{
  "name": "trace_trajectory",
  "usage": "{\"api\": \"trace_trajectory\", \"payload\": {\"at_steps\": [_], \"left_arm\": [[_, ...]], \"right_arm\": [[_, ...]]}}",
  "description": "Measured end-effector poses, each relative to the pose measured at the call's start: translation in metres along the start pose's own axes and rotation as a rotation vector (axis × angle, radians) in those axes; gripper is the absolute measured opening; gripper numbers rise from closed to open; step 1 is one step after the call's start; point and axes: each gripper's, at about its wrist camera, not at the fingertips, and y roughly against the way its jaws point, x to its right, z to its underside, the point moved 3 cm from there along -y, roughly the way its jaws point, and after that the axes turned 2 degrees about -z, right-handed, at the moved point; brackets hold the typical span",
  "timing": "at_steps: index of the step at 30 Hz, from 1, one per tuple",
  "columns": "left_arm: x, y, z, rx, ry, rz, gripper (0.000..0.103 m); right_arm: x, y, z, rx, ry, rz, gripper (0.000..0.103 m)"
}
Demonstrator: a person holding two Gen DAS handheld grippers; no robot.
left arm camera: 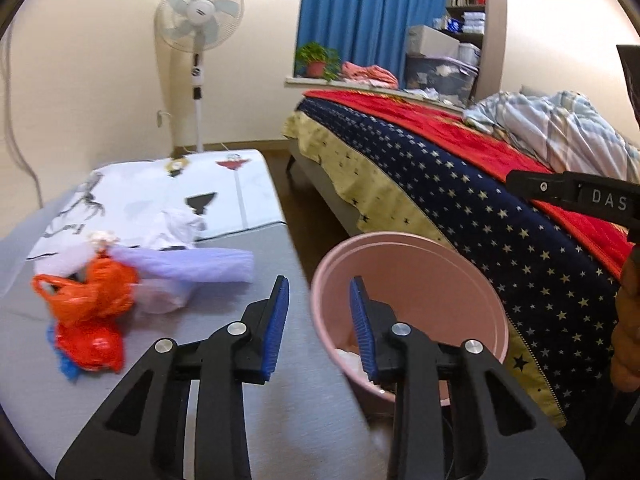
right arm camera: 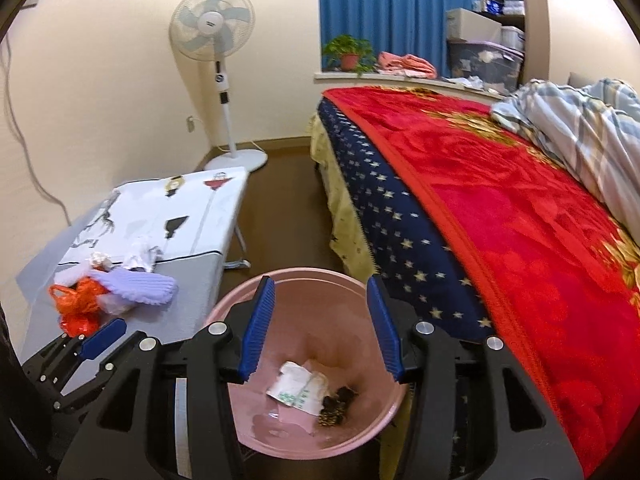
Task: Collect trash
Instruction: 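Open both tools to drop the tissue pack and cloth into the pink bin, then grasp the orange plastic bag with the left tool while the right tool grasps the lavender foam sleeve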
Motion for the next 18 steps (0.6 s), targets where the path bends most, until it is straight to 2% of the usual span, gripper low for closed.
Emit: {"api": "trace_trajectory", "payload": {"at_steps": [7, 11, 18], "left_arm": [[-0.045, 0.027, 0.002, 0.054, 0.038, -0.085, 0.025], [-0.073, 0.036, 0.005, 0.069, 0.056, -0.149, 0.025], [-0.117, 0.042, 0.009, 0.095, 0.103, -0.285, 0.025]], "right_arm": [[-0.042, 0.000, -0.004, 0.027, 0.018, -0.108, 0.047], [-0.074, -0.015, -0.001, 0.014, 0.013, -0.180, 0.046], [-0.122, -0.048, 0.010, -0.019, 0.054, -0.248, 0.046]]}}
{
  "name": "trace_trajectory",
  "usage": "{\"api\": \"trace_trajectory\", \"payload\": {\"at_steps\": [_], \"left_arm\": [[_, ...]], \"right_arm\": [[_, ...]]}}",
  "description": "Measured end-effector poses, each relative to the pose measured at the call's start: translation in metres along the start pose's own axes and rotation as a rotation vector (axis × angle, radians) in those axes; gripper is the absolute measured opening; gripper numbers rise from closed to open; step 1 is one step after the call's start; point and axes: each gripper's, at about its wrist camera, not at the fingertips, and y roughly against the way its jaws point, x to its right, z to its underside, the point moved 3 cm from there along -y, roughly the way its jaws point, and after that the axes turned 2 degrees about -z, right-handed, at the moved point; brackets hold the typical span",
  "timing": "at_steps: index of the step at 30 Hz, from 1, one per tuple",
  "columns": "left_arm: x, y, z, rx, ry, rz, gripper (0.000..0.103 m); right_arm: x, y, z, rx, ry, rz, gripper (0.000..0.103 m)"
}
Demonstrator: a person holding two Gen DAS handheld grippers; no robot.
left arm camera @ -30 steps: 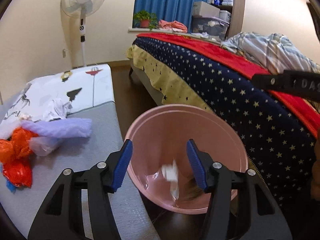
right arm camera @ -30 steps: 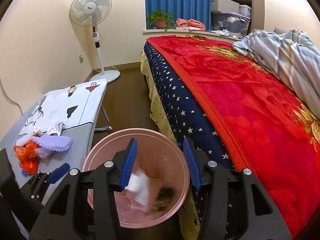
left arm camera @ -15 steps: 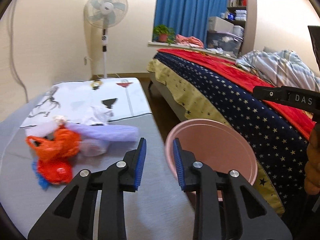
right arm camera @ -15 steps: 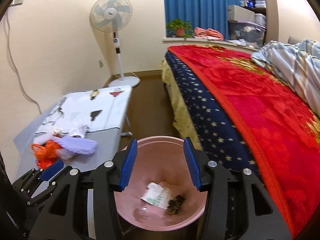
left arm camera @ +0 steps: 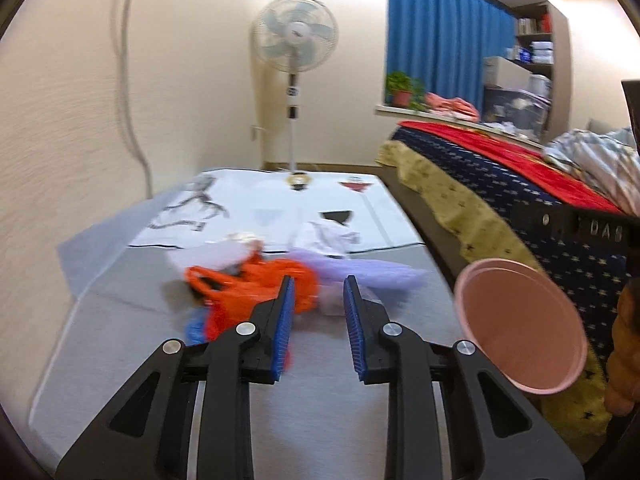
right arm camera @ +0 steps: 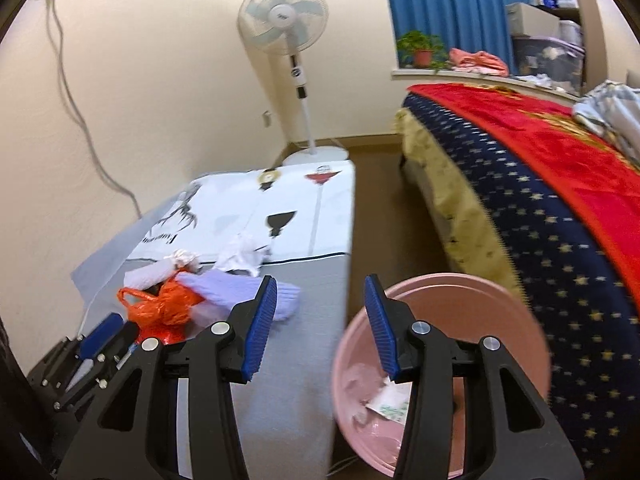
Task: Collect trash
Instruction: 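Grasp the orange plastic bag with the left tool while the right tool grasps the lavender foam sleeve, then carry the orange bag and lavender foam sleeve over the pink bin with both tools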
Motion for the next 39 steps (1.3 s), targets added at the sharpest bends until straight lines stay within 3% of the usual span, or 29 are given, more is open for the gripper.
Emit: {"api": "trace_trajectory", "payload": {"at_steps": [4, 8, 15, 31, 34, 36, 37, 39], "left_arm": [[-0.019, -0.009, 0.001, 0.000, 0.024, -0.066, 0.026], [-0.027, -0.020, 0.001, -0.009, 0.029, -0.087, 0.036], [-0.025, -0.036, 0.003, -0.021, 0.010, -0.073, 0.041], [-0.030, -0.066, 0.019, -0.152, 0.022, -0.033, 0.040], [-0.030, -0.066, 0.020, -0.161, 0.028, -0.020, 0.028], [-0.032, -0.064, 0.019, -0.159, 0.036, -0.017, 0.023], [-0.033, -0.063, 0.018, -0.157, 0.039, -0.013, 0.015], [-0.035, -0.060, 0.016, -0.151, 0.043, -0.010, 0.013]], "right_arm": [[-0.019, -0.024, 0.006, -0.040, 0.072, -0.030, 0.046], [-0.038, -0.046, 0.014, -0.079, 0.198, -0.033, 0.047], [-0.047, -0.078, 0.023, -0.153, 0.274, -0.048, 0.049], [-0.062, -0.118, 0.043, -0.278, 0.379, -0.029, 0.047], [-0.063, -0.120, 0.046, -0.297, 0.388, -0.028, 0.036], [-0.062, -0.121, 0.048, -0.303, 0.398, -0.025, 0.016], [-0.062, -0.119, 0.047, -0.302, 0.398, -0.028, 0.012], [-0.062, -0.115, 0.045, -0.288, 0.392, -0.035, 0.009]]}}
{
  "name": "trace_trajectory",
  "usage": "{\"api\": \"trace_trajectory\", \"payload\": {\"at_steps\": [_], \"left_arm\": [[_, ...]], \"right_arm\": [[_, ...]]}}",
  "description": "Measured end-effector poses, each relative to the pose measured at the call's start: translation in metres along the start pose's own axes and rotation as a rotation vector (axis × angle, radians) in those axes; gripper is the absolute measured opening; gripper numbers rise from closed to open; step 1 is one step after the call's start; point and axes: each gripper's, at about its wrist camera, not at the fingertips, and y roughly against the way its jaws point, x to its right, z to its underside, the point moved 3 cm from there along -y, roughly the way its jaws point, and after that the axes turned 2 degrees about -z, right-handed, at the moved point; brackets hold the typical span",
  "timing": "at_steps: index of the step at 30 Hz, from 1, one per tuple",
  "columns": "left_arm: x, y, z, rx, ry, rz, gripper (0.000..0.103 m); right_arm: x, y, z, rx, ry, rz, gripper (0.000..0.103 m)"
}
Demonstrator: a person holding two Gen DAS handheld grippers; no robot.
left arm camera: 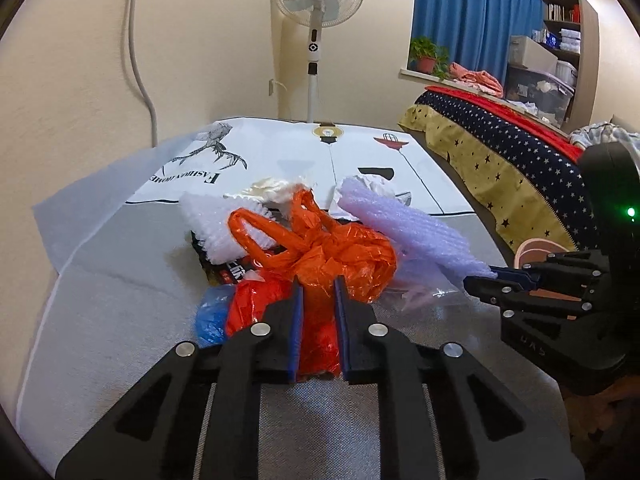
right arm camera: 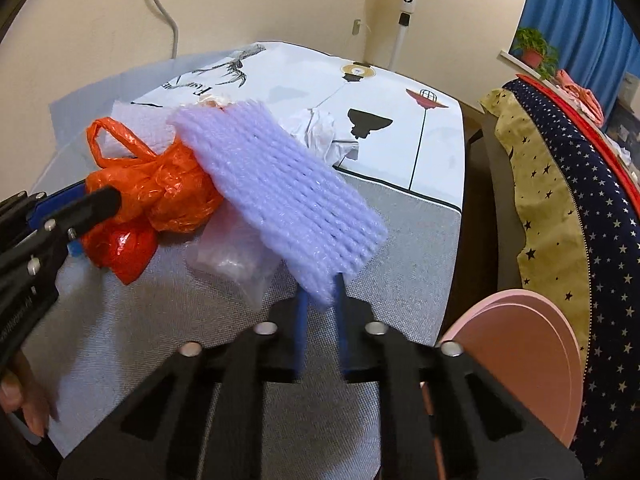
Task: Collect trash
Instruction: 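Carry the orange bag and lavender foam sleeve over the pink bin with both tools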
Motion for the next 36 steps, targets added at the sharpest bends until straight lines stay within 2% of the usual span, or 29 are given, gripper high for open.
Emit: {"api": "trace_trajectory", "payload": {"at_steps": [14, 23, 36], "left_arm": [[-0.003, 0.049, -0.016, 0.112, -0.010, -0.021, 0.010], [0.004, 0.071, -0.015, 0.130, -0.001, -0.005, 0.010], [0.036, 0.093, -0.015, 0.150, -0.042, 0.037, 0.010]], "right_arm": [[0.015, 0.072, -0.007, 0.161, -0.154, -0.001, 0.008], [0.034, 0.115, 0.007, 0.218, -0.293, -0.009, 0.008], [0.074, 0.179, 0.034, 0.313, -0.412, 0.073, 0.008]]}}
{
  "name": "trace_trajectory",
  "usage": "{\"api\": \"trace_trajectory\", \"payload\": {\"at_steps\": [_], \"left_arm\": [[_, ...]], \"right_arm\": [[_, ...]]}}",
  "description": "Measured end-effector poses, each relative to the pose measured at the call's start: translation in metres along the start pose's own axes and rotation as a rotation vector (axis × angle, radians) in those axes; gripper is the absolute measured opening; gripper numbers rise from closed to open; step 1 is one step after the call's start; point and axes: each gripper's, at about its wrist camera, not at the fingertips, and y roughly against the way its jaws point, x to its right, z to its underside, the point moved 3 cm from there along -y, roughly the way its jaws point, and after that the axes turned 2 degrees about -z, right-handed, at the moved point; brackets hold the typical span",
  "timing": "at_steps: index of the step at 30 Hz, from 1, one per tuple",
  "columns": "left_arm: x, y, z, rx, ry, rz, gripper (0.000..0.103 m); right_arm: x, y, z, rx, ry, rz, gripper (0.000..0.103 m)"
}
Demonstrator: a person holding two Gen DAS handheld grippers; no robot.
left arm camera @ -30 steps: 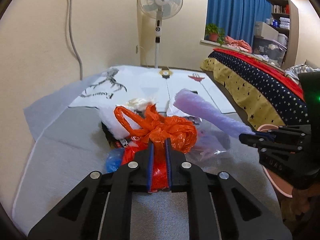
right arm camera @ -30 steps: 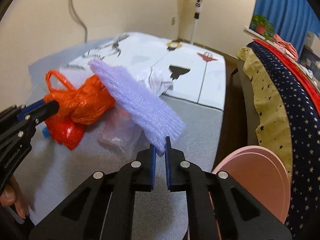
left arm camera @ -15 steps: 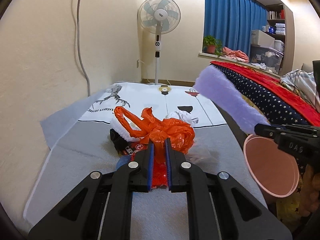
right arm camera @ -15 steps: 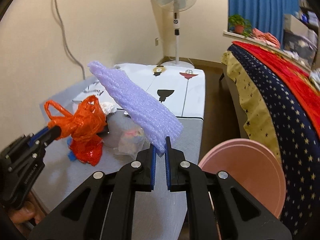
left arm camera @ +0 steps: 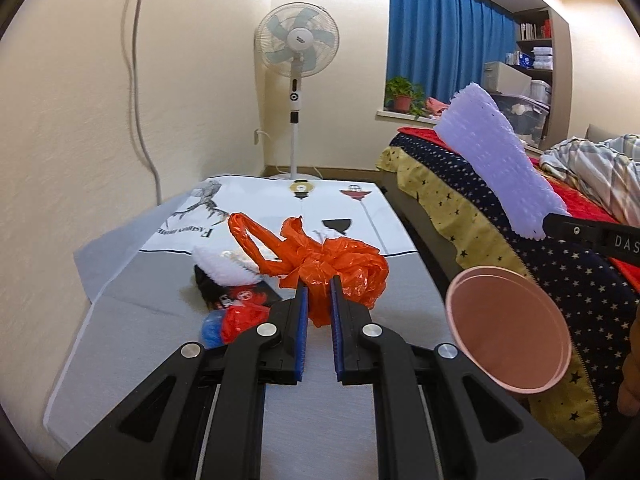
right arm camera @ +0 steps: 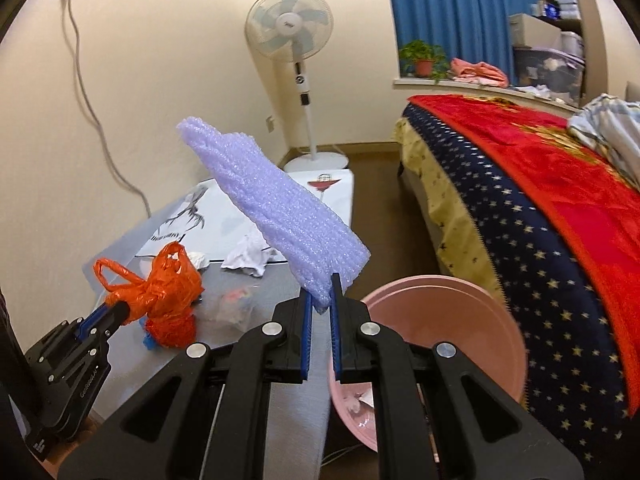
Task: Collect trash
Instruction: 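Carry the orange bag and lavender foam sleeve over the pink bin with both tools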
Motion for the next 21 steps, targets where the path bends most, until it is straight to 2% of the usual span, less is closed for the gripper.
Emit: {"api": "trace_trajectory", "payload": {"at_steps": [21], "left_arm": [[0.055, 0.010, 0.000, 0.006, -0.035, 0.084, 0.010]], "right_arm": [[0.065, 0.045, 0.015, 0.025, -0.155, 0.119, 0.008]]}}
